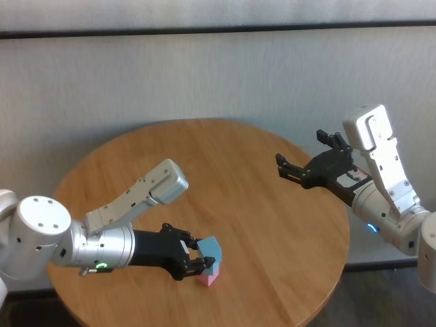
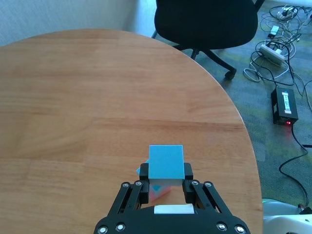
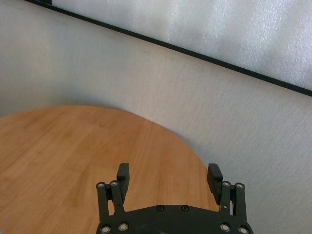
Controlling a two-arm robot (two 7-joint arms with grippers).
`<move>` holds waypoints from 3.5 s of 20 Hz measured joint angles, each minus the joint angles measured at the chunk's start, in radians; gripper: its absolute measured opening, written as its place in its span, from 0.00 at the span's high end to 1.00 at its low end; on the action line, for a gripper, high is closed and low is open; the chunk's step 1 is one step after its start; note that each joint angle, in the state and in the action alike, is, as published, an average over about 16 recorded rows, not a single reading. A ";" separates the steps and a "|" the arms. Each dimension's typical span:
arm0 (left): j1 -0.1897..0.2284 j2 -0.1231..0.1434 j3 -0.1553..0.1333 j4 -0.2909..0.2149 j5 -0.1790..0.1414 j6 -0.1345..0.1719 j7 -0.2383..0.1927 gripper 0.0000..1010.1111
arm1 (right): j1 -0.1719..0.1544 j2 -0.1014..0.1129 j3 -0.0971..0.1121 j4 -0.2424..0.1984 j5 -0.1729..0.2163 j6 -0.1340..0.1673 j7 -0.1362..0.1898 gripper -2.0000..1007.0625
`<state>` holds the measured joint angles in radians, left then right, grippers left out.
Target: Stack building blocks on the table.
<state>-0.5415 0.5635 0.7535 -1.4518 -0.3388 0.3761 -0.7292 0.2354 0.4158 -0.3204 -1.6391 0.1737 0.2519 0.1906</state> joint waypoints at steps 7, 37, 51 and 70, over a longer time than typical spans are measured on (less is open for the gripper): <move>-0.004 -0.001 0.004 0.006 -0.002 0.005 0.005 0.61 | 0.000 0.000 0.000 0.000 0.000 0.000 0.000 0.00; -0.018 -0.018 0.016 0.025 -0.020 0.040 -0.005 0.61 | 0.000 0.000 0.000 0.000 0.000 0.000 0.000 0.00; -0.014 -0.016 0.014 0.022 -0.015 0.026 -0.001 0.35 | 0.000 0.000 0.000 0.000 0.000 0.000 0.000 0.00; 0.061 0.084 -0.056 -0.095 -0.107 -0.025 0.018 0.01 | 0.000 0.000 0.000 0.000 0.000 0.000 0.000 0.00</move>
<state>-0.4806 0.6477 0.6973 -1.5467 -0.4453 0.3509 -0.7111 0.2354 0.4158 -0.3204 -1.6391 0.1737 0.2519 0.1906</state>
